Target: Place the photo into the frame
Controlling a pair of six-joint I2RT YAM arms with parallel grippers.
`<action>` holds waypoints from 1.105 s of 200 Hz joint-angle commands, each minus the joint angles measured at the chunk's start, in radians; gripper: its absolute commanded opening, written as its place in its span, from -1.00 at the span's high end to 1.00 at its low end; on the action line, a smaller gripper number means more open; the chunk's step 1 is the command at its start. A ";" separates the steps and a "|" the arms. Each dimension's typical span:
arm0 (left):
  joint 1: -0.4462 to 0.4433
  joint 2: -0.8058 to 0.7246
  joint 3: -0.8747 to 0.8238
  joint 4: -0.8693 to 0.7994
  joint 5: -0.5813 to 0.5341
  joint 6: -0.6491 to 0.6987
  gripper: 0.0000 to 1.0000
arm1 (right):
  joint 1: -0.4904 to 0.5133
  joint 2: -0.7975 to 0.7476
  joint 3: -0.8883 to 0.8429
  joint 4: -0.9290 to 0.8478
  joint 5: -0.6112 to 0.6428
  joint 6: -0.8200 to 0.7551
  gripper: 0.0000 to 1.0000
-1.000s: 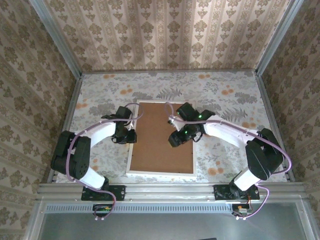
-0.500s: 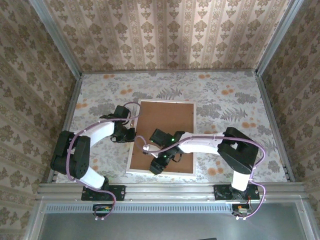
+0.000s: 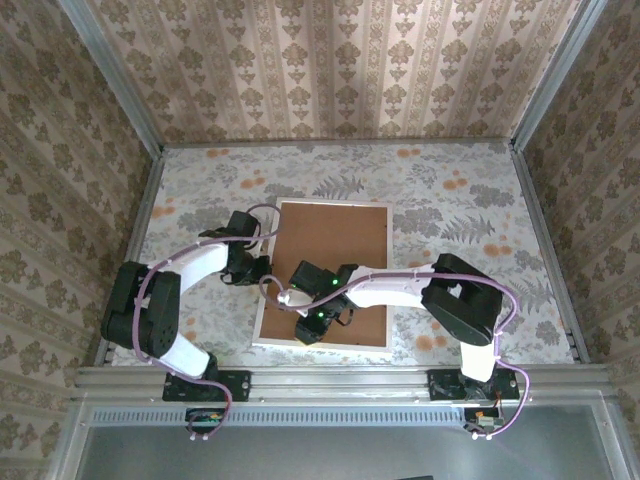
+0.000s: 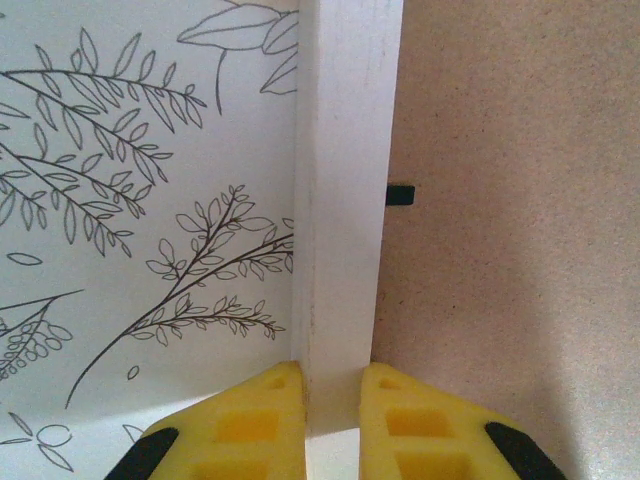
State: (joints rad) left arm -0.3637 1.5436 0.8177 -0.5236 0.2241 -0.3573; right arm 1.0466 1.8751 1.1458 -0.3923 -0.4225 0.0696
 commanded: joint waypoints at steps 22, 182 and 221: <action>0.008 0.040 -0.041 0.020 -0.032 0.012 0.68 | 0.007 0.030 0.028 -0.041 0.027 -0.032 0.64; 0.008 0.041 -0.049 0.020 -0.031 0.018 0.69 | -0.062 0.133 -0.058 -0.027 0.021 0.029 1.00; 0.008 0.040 -0.048 0.017 -0.031 0.020 0.70 | -0.117 0.183 -0.077 -0.008 -0.077 0.070 1.00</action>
State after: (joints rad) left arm -0.3588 1.5433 0.8131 -0.5186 0.2329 -0.3462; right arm 0.9672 1.9392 1.1362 -0.3622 -0.6098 0.1089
